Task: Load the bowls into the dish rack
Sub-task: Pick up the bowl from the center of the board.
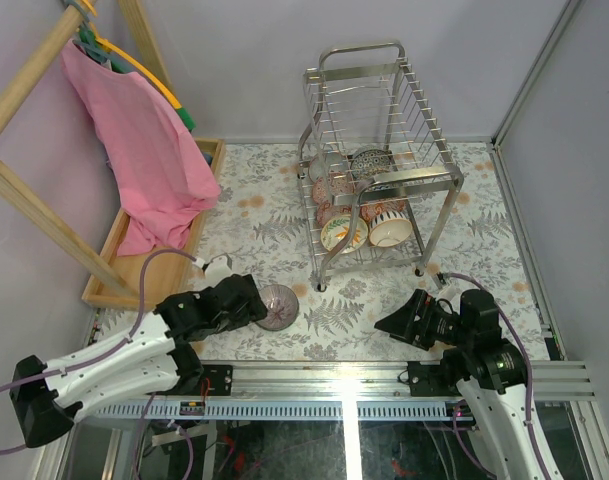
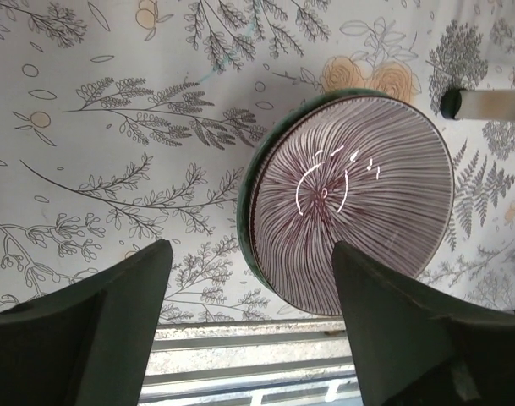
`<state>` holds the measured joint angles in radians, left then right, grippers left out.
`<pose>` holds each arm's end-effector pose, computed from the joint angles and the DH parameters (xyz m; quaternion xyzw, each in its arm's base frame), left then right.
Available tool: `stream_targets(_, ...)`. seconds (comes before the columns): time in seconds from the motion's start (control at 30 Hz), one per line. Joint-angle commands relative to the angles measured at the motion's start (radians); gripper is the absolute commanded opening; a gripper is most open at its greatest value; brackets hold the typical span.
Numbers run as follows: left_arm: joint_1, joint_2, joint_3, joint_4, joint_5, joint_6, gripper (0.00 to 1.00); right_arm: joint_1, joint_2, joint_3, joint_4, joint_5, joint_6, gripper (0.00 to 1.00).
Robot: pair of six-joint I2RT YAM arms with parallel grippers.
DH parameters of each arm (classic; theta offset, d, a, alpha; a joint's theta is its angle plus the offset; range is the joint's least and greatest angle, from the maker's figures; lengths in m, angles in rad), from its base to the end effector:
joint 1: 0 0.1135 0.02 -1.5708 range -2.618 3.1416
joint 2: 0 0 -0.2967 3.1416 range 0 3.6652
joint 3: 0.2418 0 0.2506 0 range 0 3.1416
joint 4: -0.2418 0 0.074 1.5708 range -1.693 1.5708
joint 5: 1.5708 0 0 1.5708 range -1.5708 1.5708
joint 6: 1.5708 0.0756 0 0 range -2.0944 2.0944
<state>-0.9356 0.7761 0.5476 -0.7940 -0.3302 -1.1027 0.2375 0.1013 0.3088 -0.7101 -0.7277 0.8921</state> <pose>0.0996 -0.0939 0.2005 -0.1236 0.9425 -0.1445 0.2747 0.0512 0.0641 0.1895 0.0871 0.8199 0.5134 0.2379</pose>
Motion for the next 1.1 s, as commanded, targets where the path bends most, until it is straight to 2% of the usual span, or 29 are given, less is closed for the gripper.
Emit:
stream_targets(0.0,-0.004,0.022,0.036,0.030,-0.088,0.004,0.71,-0.003,0.005,0.048,-0.031,-0.051,-0.001,0.99)
stream_targets(0.4,-0.005,0.119,0.093,0.043,-0.105,0.036,0.37,-0.002,-0.009,0.013,-0.004,-0.065,0.015,0.99)
stream_targets(0.5,-0.004,0.133,0.089,0.050,-0.102,0.038,0.34,-0.003,-0.006,0.007,0.004,-0.069,0.015,0.99)
stream_targets(0.83,-0.003,0.200,0.106,0.063,-0.130,0.050,0.31,-0.003,-0.029,-0.015,-0.003,-0.075,0.018,1.00)
stream_targets(0.97,-0.004,0.232,0.117,0.083,-0.134,0.062,0.16,-0.003,-0.039,-0.016,-0.007,-0.075,0.020,0.99)
stream_targets(1.07,-0.005,0.256,0.131,0.091,-0.137,0.069,0.11,-0.003,-0.046,-0.023,-0.012,-0.076,0.021,1.00)
